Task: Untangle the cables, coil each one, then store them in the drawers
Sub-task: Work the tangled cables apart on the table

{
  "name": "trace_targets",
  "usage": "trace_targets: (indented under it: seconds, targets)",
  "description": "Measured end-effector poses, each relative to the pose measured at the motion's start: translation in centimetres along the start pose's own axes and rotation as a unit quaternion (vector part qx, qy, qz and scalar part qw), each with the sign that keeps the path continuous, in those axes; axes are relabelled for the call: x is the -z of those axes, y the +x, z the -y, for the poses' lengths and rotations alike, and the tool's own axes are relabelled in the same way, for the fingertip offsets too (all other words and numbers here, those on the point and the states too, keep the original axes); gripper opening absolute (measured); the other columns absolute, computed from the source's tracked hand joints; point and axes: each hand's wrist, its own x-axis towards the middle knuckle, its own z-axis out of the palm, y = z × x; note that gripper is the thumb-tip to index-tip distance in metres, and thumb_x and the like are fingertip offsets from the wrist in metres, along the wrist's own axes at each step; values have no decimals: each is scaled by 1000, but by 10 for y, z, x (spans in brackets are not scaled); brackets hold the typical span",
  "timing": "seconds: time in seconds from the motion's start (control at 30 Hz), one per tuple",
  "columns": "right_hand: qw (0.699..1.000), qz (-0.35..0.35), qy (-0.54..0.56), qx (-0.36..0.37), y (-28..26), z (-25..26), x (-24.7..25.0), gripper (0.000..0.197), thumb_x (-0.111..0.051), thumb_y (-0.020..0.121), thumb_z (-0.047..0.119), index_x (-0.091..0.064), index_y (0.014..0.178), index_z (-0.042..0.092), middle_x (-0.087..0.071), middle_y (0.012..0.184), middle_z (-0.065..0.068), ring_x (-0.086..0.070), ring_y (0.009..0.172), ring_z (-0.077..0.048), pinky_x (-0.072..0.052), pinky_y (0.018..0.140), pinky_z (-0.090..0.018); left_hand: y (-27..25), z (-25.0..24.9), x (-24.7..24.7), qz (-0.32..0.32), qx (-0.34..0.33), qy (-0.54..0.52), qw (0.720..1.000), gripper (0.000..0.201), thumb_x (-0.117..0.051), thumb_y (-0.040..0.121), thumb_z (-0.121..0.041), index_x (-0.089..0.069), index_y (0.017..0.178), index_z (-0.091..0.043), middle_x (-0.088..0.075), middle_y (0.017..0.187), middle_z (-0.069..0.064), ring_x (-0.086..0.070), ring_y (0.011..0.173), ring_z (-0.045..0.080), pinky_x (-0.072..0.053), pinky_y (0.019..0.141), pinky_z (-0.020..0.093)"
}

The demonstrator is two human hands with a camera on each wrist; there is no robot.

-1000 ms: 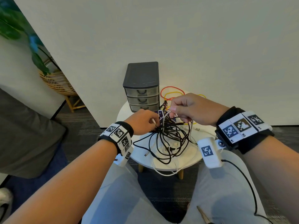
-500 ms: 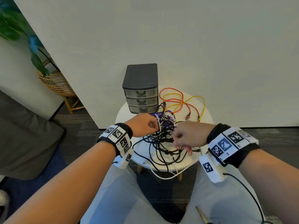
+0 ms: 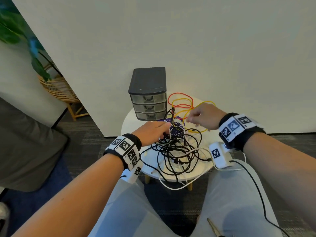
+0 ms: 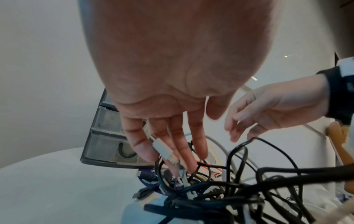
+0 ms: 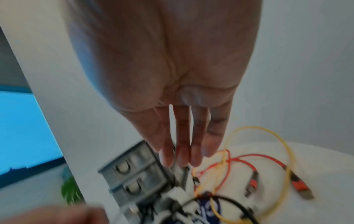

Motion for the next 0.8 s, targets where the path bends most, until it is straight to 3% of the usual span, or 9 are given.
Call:
trace_targets:
  seconds: [0.1, 0.2, 0.27, 0.4, 0.47, 0.53, 0.67, 0.8]
  targets:
    - [998, 61, -16, -19, 9, -3, -19, 17, -65, 96, 28, -79, 88, 22, -63, 78, 15, -55, 80, -9, -40, 68, -23, 1, -2, -6, 5, 2, 42, 999, 45, -39, 101, -62, -57, 109, -21, -66, 94, 5, -63, 85, 22, -52, 83, 40]
    - [995, 78, 22, -53, 14, -9, -29, 20, -68, 91, 19, -78, 81, 5, -71, 80, -3, -61, 81, -22, -47, 74, -32, 6, 3, -12, 0, 1, 103, 995, 31, -54, 99, -54, -55, 106, -24, -64, 93, 0, -61, 82, 17, -50, 77, 36]
    - [991, 69, 63, -92, 13, -8, -32, 25, -63, 94, 15, -68, 75, 0, -66, 75, -9, -61, 73, -23, -49, 69, -29, 9, 6, -15, -4, 1, 109, 994, 27, -57, 99, -49, -57, 107, -24, -63, 94, -2, -60, 83, 17, -50, 76, 34]
    - [987, 66, -7, -147, 15, -12, -40, 38, -58, 99, 33, -69, 75, 5, -71, 70, -9, -64, 61, -19, -52, 71, -28, 15, 9, -19, -5, 2, 111, 994, 29, -59, 97, -49, -61, 111, -23, -65, 99, 0, -61, 85, 17, -53, 79, 35]
    - [980, 79, -4, -181, 18, -14, -46, 37, -63, 96, 33, -68, 72, 5, -70, 61, -6, -63, 50, -17, -54, 61, -26, 17, 10, -20, -2, 4, 114, 993, 29, -59, 97, -48, -61, 111, -23, -65, 101, 1, -61, 86, 18, -54, 81, 37]
    - [975, 98, -13, -198, 20, -14, -50, 37, -66, 95, 30, -63, 65, 9, -63, 47, 1, -57, 38, -12, -47, 52, -22, 18, 10, -21, 0, 1, 119, 993, 28, -59, 97, -47, -61, 110, -21, -64, 99, 1, -60, 85, 18, -52, 79, 35]
    - [973, 128, -31, -192, 23, -9, -51, 34, -67, 94, 28, -60, 65, 11, -61, 64, -1, -54, 53, -12, -42, 53, -21, 17, 9, -21, 2, -4, 111, 994, 27, -61, 98, -44, -60, 107, -19, -62, 94, 1, -58, 81, 17, -48, 72, 32]
    - [962, 105, 112, -225, 19, -8, -39, 26, -58, 98, 17, -60, 73, 11, -62, 67, -1, -49, 48, -9, -35, 38, -17, 17, 11, -19, 4, -6, 109, 994, 19, -63, 96, -37, -63, 103, -20, -59, 85, -4, -56, 79, 17, -44, 69, 31]
